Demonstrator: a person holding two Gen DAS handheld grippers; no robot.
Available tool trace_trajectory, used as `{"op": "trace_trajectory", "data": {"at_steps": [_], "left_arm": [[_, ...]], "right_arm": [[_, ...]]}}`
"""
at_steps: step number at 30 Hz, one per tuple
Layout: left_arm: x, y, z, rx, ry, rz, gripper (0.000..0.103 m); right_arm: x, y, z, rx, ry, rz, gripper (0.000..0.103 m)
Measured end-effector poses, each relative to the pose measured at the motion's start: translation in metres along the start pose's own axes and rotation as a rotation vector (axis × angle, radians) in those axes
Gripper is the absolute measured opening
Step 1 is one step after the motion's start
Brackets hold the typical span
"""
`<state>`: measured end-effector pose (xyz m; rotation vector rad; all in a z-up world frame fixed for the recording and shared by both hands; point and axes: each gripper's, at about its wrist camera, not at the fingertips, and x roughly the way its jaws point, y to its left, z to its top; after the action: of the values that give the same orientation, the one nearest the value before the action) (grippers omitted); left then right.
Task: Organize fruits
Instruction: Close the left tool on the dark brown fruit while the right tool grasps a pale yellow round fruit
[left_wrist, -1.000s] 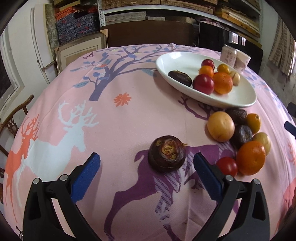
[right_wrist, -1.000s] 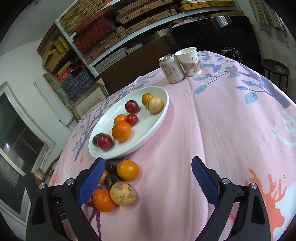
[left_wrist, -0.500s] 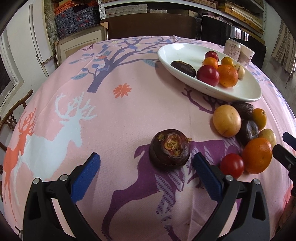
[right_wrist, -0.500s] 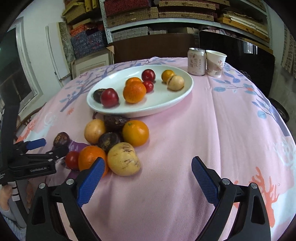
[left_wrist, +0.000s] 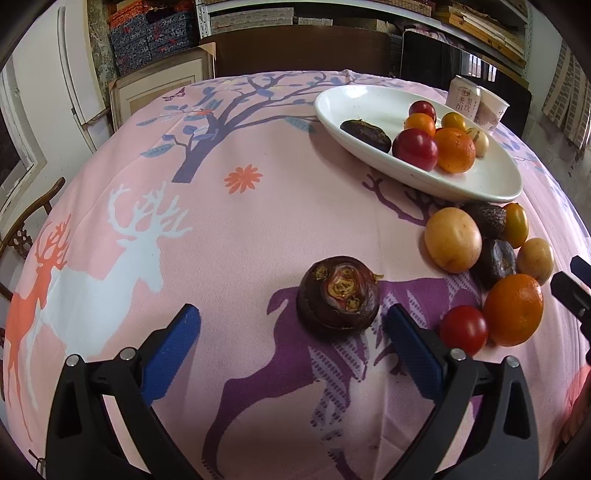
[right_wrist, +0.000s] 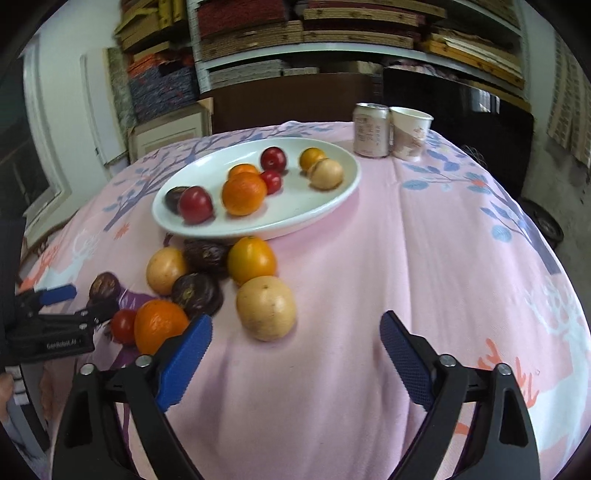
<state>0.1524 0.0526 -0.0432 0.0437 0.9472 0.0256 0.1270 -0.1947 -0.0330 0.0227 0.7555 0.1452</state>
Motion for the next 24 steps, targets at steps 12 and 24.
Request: {"op": "trace_trajectory", "data": {"at_steps": [12, 24], "left_arm": [[0.001, 0.001, 0.0, -0.009, 0.005, -0.009, 0.099], [-0.01, -0.003, 0.001, -0.001, -0.064, -0.061, 0.099]], "right_arm": [[0.021, 0.008, 0.007, -0.017, 0.065, 0.027, 0.066], [0.023, 0.007, 0.006, -0.01, 0.09, 0.065, 0.04]]}}
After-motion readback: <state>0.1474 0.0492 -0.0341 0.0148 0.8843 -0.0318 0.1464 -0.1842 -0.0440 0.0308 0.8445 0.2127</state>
